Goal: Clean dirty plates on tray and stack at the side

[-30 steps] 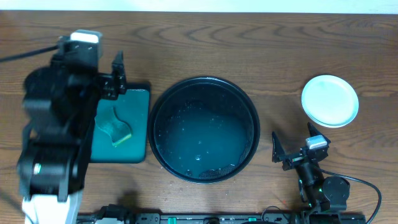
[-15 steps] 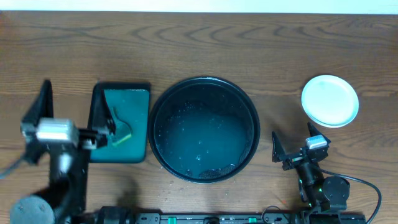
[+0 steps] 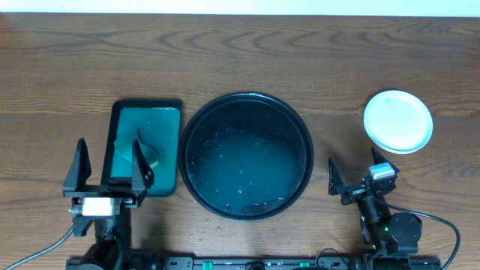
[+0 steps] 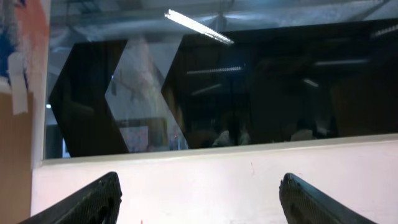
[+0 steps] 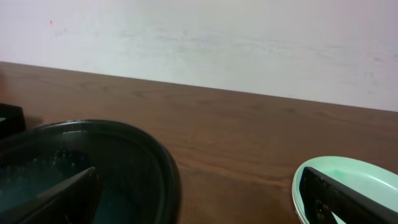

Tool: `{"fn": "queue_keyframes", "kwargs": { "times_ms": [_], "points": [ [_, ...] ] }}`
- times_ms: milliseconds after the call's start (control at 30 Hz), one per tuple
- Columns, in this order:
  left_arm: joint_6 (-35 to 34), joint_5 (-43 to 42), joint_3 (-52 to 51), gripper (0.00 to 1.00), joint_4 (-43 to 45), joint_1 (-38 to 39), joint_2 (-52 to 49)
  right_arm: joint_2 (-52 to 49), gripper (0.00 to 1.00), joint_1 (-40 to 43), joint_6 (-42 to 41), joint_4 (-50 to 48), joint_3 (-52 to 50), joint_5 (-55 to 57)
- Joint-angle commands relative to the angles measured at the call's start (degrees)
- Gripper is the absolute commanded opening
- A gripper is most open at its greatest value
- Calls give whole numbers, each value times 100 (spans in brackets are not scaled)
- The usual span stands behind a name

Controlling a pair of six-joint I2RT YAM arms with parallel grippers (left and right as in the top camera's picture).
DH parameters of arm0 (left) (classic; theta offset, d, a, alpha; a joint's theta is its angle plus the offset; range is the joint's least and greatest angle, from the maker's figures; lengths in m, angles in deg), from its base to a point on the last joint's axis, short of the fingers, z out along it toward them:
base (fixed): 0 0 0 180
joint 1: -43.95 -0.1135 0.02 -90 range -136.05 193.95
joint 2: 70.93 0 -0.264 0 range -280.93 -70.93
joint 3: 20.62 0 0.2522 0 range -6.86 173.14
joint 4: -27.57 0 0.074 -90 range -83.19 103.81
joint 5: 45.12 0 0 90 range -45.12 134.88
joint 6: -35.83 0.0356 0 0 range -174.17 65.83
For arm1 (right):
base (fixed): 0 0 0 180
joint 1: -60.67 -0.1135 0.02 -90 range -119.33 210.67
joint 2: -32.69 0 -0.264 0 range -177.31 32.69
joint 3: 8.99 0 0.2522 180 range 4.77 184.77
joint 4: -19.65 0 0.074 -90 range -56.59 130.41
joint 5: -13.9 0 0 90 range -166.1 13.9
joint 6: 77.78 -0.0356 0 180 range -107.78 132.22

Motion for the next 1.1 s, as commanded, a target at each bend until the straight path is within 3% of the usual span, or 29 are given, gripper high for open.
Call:
{"fn": "queue_keyframes", "kwargs": {
  "times_ms": [0, 367, 633, 833, 1067],
  "points": [
    [-262, -37, -542, 82, 306, -70, 385, 37, 99, 20, -81, 26, -11, 52],
    [-264, 2, -1196, 82, 205, -70, 483, 37, 99, 20, -79, 26, -11, 52],
    [-439, 7, -1187, 82, -1300, -70, 483, 37, 99, 20, -79, 26, -11, 52],
    [-1021, 7, -1187, 82, -2555, -70, 483, 37, 99, 20, -81, 26, -11, 52],
    [-1056, 9, -1187, 82, -3582, -70, 483, 37, 99, 20, -79, 26, -11, 52]
  ]
}}
